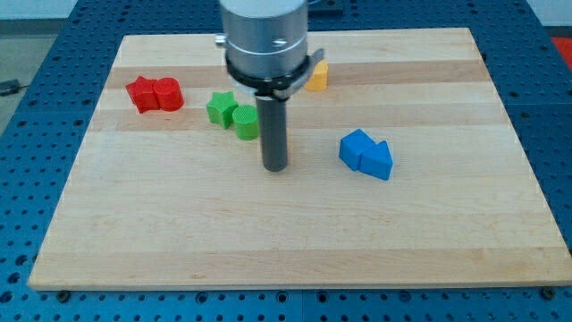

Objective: Move the yellow hexagon to the bottom right of the yellow heart

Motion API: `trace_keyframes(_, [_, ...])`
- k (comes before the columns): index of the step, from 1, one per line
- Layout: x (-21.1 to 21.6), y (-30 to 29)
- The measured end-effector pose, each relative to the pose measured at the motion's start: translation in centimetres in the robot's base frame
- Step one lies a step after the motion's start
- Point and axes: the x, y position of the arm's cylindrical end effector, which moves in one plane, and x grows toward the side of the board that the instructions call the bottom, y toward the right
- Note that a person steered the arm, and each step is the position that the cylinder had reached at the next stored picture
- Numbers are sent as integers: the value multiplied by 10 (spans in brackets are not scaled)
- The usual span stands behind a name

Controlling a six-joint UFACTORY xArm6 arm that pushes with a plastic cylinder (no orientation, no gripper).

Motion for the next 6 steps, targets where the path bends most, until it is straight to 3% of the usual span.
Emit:
trace_keyframes(2, [-7,-11])
trace_keyframes(6, [-98,50])
